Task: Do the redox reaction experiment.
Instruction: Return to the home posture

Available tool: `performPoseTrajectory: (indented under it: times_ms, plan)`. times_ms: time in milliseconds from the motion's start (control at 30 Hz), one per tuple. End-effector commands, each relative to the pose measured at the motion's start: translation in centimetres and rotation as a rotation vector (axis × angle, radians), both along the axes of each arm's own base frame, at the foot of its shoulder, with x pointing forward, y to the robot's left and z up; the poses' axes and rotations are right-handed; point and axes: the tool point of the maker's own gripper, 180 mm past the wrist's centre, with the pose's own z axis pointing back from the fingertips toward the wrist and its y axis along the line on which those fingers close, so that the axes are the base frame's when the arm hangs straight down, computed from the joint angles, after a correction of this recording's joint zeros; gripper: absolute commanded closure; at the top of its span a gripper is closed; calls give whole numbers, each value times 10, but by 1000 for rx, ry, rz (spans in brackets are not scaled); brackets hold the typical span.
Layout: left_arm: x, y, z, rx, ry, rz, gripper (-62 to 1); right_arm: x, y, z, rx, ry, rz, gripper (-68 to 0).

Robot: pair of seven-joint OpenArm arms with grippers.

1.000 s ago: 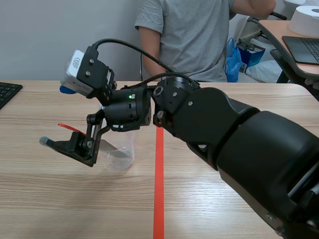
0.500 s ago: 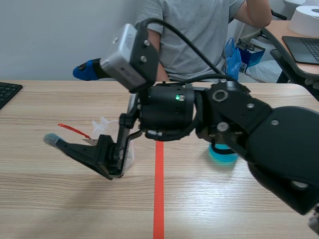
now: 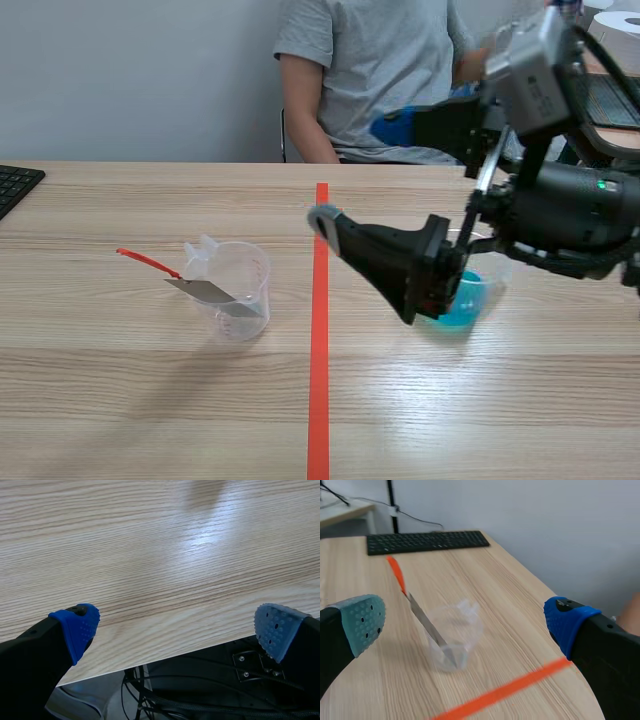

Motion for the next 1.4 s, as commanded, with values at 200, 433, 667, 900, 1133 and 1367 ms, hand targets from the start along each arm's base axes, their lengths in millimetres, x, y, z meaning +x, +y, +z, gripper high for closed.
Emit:
performPoseTrajectory:
  times_ms: [200, 433, 667, 900, 1133, 1367]
  plan:
    - [1, -3, 3, -10, -11, -4, -623, 1, -53, 8, -19, 13, -205, -679]
    - [19, 3, 25, -10, -91, -14, -623, -20, -78, -4, -58, 72, -316, -679]
    - [51, 9, 74, 38, -242, -52, -623, -42, -91, -14, -99, 132, -377, -679]
    - [75, -9, 116, 52, -373, -115, -623, -43, -100, -25, -161, 170, -403, -679]
    - [106, -18, 144, 63, -470, -132, -623, -42, -101, -25, -162, 168, -405, -679]
    - [125, -24, 165, 60, -554, -154, -623, -42, -101, -25, -162, 169, -405, -679]
